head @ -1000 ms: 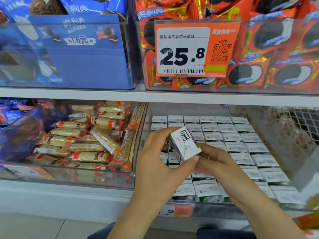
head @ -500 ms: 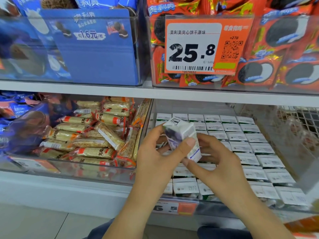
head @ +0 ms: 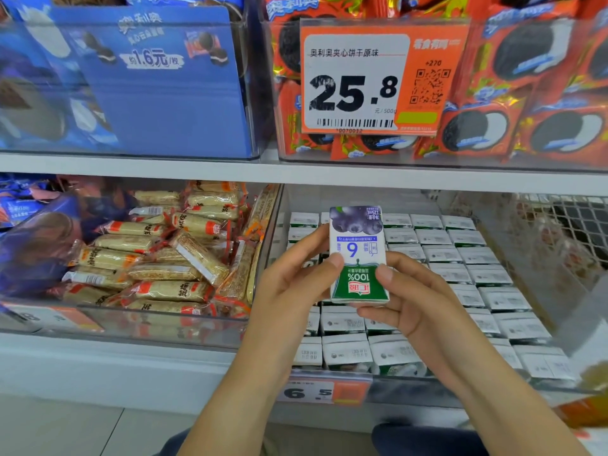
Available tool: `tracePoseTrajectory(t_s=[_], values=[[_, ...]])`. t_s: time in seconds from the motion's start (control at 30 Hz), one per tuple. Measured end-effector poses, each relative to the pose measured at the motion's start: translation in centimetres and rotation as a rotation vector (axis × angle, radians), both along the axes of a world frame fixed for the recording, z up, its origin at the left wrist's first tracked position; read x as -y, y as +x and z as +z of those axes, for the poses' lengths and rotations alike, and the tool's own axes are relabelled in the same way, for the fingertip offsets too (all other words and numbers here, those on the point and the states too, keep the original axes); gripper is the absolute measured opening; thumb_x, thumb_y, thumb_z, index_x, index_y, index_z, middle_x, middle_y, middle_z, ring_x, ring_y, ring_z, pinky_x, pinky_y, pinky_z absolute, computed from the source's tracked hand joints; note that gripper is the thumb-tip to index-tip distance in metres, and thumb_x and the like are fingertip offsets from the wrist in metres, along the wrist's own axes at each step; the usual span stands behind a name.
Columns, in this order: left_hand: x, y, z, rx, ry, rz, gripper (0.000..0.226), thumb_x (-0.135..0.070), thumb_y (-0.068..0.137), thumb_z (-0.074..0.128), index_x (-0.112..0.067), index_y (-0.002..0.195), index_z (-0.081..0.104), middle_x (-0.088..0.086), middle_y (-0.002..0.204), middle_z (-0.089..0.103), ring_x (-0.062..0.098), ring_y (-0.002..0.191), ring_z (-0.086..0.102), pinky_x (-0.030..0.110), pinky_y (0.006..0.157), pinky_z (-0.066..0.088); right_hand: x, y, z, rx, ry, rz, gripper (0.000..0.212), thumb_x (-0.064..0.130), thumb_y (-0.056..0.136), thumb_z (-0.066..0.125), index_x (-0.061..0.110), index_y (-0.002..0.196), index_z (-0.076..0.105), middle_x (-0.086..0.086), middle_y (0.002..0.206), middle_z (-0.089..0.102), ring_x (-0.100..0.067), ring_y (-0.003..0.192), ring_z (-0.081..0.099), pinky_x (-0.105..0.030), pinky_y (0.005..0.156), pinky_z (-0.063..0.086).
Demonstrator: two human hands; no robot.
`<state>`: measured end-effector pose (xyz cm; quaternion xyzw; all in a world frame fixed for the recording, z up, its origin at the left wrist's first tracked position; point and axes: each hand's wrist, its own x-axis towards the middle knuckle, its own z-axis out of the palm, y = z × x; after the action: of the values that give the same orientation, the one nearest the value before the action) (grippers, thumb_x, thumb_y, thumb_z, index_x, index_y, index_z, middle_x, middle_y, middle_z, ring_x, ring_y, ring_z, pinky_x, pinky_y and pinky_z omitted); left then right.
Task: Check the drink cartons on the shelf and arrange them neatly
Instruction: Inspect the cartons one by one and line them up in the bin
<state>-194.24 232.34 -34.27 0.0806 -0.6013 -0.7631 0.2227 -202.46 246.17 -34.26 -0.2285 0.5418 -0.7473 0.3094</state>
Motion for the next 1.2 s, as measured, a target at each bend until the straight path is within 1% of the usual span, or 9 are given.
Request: tracePoseTrajectory(t_s=[0.2, 0.3, 0.43, 0.6, 0.7, 0.83, 0.93, 1.0, 1.2], values=[[0.0, 0.0, 0.0, 0.037, -0.003, -0.006, 0.048, -0.037, 0.069, 0.069, -0.028, 0.117, 0.067, -0.005, 0.112, 0.072, 0.011, 0.099, 0.069, 0.018, 0.071, 0.054, 0.1, -0.3, -0.1, 0.119, -0.021, 0.017, 0.039, 0.037, 0.067, 0.072, 0.013, 0.098, 0.073, -0.014, 0.100, 0.072, -0.024, 0.082, 0.071, -0.025, 0.064, 0.057], [-0.2, 0.0, 0.0, 0.075, -0.030, -0.010, 0.051, -0.043, 0.074, 0.065, -0.024, 0.122, 0.065, -0.002, 0.111, 0.072, 0.016, 0.101, 0.068, 0.029, 0.081, 0.057, 0.0, -0.4, -0.1, 0.205, -0.027, 0.028, 0.029, 0.031, 0.074, 0.074, 0.013, 0.098, 0.074, -0.015, 0.097, 0.072, -0.023, 0.074, 0.071, -0.024, 0.060, 0.057], [-0.1, -0.1, 0.1, 0.092, 0.006, -0.019, 0.034, -0.043, 0.082, 0.057, -0.032, 0.110, 0.071, -0.006, 0.104, 0.074, 0.012, 0.091, 0.069, 0.024, 0.072, 0.057, 0.0, -0.7, 0.0, 0.366, -0.073, 0.007, 0.047, 0.032, 0.071, 0.067, 0.007, 0.112, 0.065, -0.016, 0.093, 0.069, -0.021, 0.061, 0.068, -0.024, 0.053, 0.057], [-0.2, -0.1, 0.3, 0.082, 0.007, -0.031, 0.023, -0.042, 0.088, 0.059, -0.039, 0.108, 0.070, -0.010, 0.103, 0.073, 0.007, 0.087, 0.069, 0.020, 0.069, 0.054, -0.1, -0.7, 0.1, 0.342, -0.044, -0.023, 0.047, 0.031, 0.068, 0.069, 0.008, 0.109, 0.066, -0.015, 0.095, 0.069, -0.021, 0.064, 0.069, -0.024, 0.055, 0.057], [-0.2, -0.1, 0.2, 0.072, -0.006, -0.028, 0.029, -0.042, 0.087, 0.055, -0.036, 0.110, 0.071, -0.008, 0.107, 0.073, 0.008, 0.095, 0.068, 0.019, 0.072, 0.053, -0.4, -0.6, 0.1, 0.104, 0.039, -0.041, 0.025, 0.022, 0.071, 0.073, 0.020, 0.096, 0.073, -0.007, 0.098, 0.073, -0.019, 0.082, 0.071, -0.024, 0.062, 0.056], [0.0, -0.2, 0.1, 0.066, 0.009, 0.016, 0.034, -0.042, 0.084, 0.055, -0.028, 0.109, 0.072, -0.003, 0.105, 0.073, 0.010, 0.103, 0.066, 0.022, 0.080, 0.055, -0.5, -0.5, -0.1, -0.268, 0.126, -0.119, 0.031, 0.025, 0.074, 0.073, 0.034, 0.103, 0.071, 0.006, 0.096, 0.073, -0.011, 0.092, 0.068, -0.021, 0.073, 0.054], [0.3, -0.4, 0.1, 0.085, 0.024, 0.037, 0.027, -0.048, 0.080, 0.055, -0.037, 0.093, 0.076, -0.006, 0.101, 0.074, 0.008, 0.099, 0.067, 0.027, 0.080, 0.058, -0.7, -0.5, -1.0, -0.803, 0.288, -0.287, 0.047, 0.017, 0.077, 0.077, 0.042, 0.114, 0.060, 0.018, 0.107, 0.065, 0.002, 0.101, 0.058, -0.014, 0.082, 0.049], [0.2, -0.2, 0.3, 0.097, 0.002, 0.036, 0.027, -0.050, 0.080, 0.054, -0.038, 0.090, 0.076, -0.004, 0.100, 0.074, 0.009, 0.097, 0.068, 0.029, 0.080, 0.058, -0.9, -0.7, -1.5, -1.121, 0.363, -0.373, 0.050, 0.019, 0.079, 0.073, 0.037, 0.122, 0.055, 0.015, 0.114, 0.058, 0.001, 0.105, 0.053, -0.013, 0.086, 0.044], [0.0, 0.1, 0.0, 0.128, -0.063, 0.058, 0.035, -0.045, 0.077, 0.065, -0.023, 0.102, 0.073, -0.002, 0.099, 0.074, 0.011, 0.098, 0.068, 0.027, 0.078, 0.057, -0.8, -0.9, -1.7, -1.314, 0.405, -0.449, 0.048, 0.016, 0.080, 0.069, 0.029, 0.124, 0.055, 0.001, 0.116, 0.059, -0.016, 0.105, 0.057, -0.026, 0.087, 0.046]])
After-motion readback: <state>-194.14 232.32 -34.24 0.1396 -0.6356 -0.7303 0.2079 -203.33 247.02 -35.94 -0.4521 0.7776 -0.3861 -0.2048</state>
